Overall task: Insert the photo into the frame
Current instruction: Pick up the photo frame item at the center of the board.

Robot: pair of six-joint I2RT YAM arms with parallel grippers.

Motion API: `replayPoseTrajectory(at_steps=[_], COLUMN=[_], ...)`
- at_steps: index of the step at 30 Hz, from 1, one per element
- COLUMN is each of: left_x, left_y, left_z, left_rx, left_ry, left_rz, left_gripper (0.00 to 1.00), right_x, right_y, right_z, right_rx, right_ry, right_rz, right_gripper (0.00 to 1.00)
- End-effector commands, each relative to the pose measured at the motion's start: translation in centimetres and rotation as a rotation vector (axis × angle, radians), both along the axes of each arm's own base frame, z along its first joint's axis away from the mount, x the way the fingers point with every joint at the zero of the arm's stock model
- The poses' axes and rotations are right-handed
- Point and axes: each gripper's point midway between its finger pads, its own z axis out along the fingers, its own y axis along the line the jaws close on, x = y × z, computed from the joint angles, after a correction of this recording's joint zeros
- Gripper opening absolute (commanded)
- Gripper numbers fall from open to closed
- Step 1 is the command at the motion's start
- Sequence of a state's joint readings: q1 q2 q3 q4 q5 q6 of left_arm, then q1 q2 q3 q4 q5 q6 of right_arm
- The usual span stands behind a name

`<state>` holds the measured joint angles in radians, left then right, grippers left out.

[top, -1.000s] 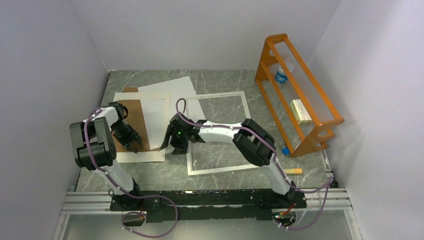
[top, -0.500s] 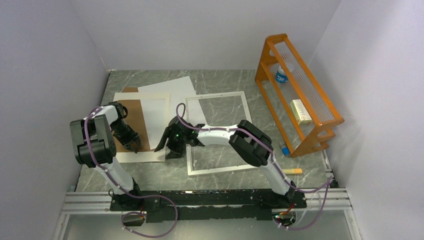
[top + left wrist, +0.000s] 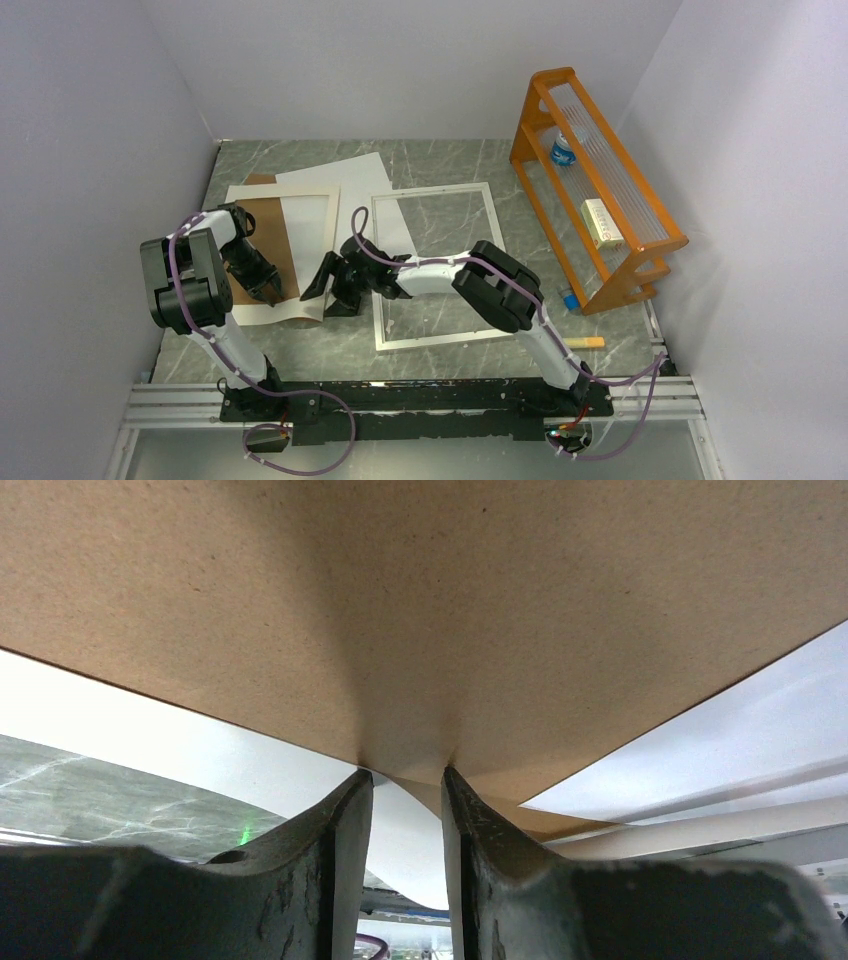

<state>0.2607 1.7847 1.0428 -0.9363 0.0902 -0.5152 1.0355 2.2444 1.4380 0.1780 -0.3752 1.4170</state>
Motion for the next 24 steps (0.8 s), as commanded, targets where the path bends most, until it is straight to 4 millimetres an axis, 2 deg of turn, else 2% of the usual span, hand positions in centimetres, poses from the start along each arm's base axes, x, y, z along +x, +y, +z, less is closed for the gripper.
replayPoseTrajectory(at_steps=[1, 5, 8, 15, 20, 24], left_x=[-2.4, -2.0, -1.8, -1.7, -2.2, -2.3], left_y=[-3.4, -4.4, -5.3, -8.5, -9.2, -9.1], left_z=[-3.1, -3.0, -2.8, -1.8, -1.8, -1.8], left_rx=[-0.147, -0.212, -0.274, -0.427, -0.45, -0.445], left_ry=[0.09, 0.07, 0.056, 0.033, 0.046, 0.055], left_rz=[-0.001, -0.014, -0.037, -0.126, -0.161, -0.163], left_gripper=[0.37, 0.38, 0.4, 0.4, 0.44, 0.44], right_x=[1.6, 1.9, 2.4, 3.4, 3.5, 3.8], right_y=[0.6, 0.6, 0.1, -2.3, -3.6, -3.7], right_z=[-1.0, -1.1, -1.9, -2.9, -3.5, -3.2], right_rx=[0.041, 0.065, 0.014, -0.083, -0.101, -0.105], right_ry=[-0.112, -0.148, -0.177, -0.185, -0.168, -0.2], right_rz=[-0.013, -0.01, -0.014, -0.08, -0.098, -0.085], right_gripper=[0.81, 0.84, 0.87, 0.87, 0.87, 0.87])
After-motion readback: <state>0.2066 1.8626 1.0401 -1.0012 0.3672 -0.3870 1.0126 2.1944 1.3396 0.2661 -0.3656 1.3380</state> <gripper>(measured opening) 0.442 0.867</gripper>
